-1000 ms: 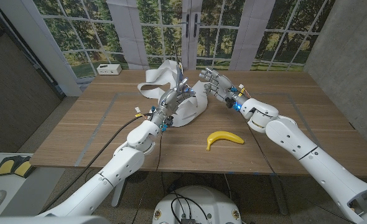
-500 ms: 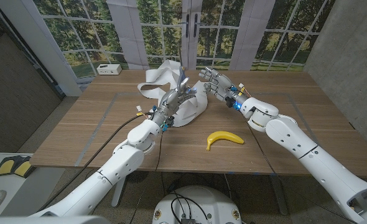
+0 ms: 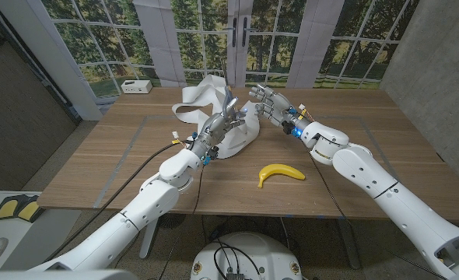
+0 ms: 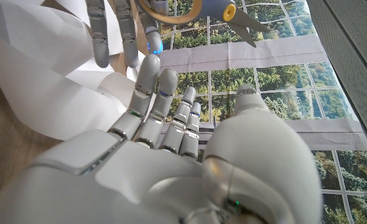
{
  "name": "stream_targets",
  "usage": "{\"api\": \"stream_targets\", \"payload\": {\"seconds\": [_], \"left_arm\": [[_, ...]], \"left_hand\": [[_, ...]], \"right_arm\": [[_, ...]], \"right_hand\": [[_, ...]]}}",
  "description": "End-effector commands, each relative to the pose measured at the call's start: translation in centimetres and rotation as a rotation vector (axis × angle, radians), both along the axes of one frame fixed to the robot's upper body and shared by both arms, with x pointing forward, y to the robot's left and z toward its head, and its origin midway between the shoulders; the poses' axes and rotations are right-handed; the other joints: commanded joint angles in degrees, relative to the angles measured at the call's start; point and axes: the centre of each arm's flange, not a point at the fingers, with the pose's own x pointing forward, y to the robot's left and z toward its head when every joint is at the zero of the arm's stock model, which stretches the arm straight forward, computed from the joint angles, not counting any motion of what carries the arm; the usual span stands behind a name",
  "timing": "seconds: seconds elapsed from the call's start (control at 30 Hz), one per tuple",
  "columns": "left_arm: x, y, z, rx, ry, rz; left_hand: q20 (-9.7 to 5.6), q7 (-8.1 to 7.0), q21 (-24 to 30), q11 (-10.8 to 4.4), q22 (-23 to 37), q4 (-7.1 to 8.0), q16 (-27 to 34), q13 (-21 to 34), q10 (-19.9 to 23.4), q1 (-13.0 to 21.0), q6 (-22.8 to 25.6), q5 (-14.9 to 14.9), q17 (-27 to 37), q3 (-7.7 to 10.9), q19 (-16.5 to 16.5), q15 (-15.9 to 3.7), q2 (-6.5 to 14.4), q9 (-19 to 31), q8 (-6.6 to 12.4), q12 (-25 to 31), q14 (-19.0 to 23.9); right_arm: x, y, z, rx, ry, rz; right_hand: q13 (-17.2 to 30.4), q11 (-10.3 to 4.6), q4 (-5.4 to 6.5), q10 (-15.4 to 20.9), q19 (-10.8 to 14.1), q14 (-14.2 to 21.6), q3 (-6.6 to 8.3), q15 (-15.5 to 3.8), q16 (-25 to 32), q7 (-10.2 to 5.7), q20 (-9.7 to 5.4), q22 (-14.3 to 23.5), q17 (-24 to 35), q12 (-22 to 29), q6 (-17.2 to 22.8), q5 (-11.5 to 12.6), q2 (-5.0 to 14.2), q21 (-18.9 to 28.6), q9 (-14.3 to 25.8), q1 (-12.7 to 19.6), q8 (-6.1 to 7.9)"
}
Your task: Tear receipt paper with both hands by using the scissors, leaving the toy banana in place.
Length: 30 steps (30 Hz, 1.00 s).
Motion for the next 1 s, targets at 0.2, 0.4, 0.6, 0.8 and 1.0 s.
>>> {"api": "stream_targets", "payload": {"seconds": [0.2,0.4,0.6,0.8,1.0], "left_arm": [[0.45,0.04,-0.50,0.016,0.019,-0.016],[0.62,0.16,-0.60,0.017,0.026,-0.013],[0.76,0.27,-0.80,0.007,0.042,0.022],[0.81,0.40,-0.98,0.043,0.055,0.068],[0.70,0.75,-0.99,0.078,0.063,0.098]], "left_hand": [[0.58,0.05,-0.40,0.64,-0.04,1.07,-0.97,0.32,-1.88,-1.20,-1.29,0.71,-0.76,-1.89,-0.34,-2.49,0.80,-4.65,-3.59,-2.05,-1.41],[0.55,0.96,-0.54,0.73,-0.04,1.43,-0.99,0.45,-0.94,-1.22,1.18,0.80,-1.20,-2.48,-0.34,-2.42,1.20,-6.99,-4.20,-2.24,-1.20],[-0.02,1.89,-0.32,0.48,-0.04,1.69,0.29,0.37,5.32,0.24,5.50,0.64,-1.98,-2.87,1.02,-3.61,2.85,-9.04,-3.62,-1.36,2.36],[0.83,2.58,-0.46,0.71,-0.07,2.12,0.23,0.26,7.40,-0.49,3.41,0.30,-2.28,-4.91,1.38,-2.60,1.35,-4.37,-0.92,-1.86,2.18],[2.22,3.24,-1.12,2.06,-0.09,3.27,-0.39,0.75,4.99,-3.17,-0.33,0.72,-2.32,-7.86,0.59,-1.03,-0.75,-2.51,-0.93,-3.59,0.07]], "right_arm": [[-0.08,0.17,0.10,-0.001,-0.001,-0.001],[-0.02,0.34,0.09,0.002,0.008,0.006],[-0.08,0.31,0.20,0.003,0.006,0.003],[-0.10,0.23,0.30,0.002,0.004,0.000],[-0.10,0.22,0.28,0.004,0.003,0.003]], "right_hand": [[0.00,0.15,-0.44,0.68,-0.28,0.57,0.27,-9.11,-0.19,-0.33,-5.89,0.10,0.24,-0.16,0.08,0.38,-0.03,0.21,-0.08,0.67,0.30],[0.04,0.02,-0.62,0.83,-0.27,0.83,0.24,-9.12,-0.20,-0.40,-5.84,0.07,0.55,-0.18,0.13,0.34,0.02,0.25,-0.15,0.78,0.32],[0.05,0.08,-0.75,0.85,-0.17,0.80,0.21,-9.12,-0.43,-0.36,-5.92,0.01,0.61,-0.25,0.19,0.31,0.06,0.27,-0.21,0.83,0.34],[0.04,0.02,-0.93,1.07,-0.24,0.79,0.21,-9.13,-0.66,-0.36,-5.99,0.02,0.69,-0.26,0.20,0.29,0.15,0.30,-0.27,0.97,0.34],[0.06,-0.01,-1.11,0.99,-0.33,0.99,0.24,-9.13,-0.69,-0.34,-6.02,0.21,0.90,-0.37,0.23,0.27,0.31,0.44,-0.32,1.14,0.35]]}}
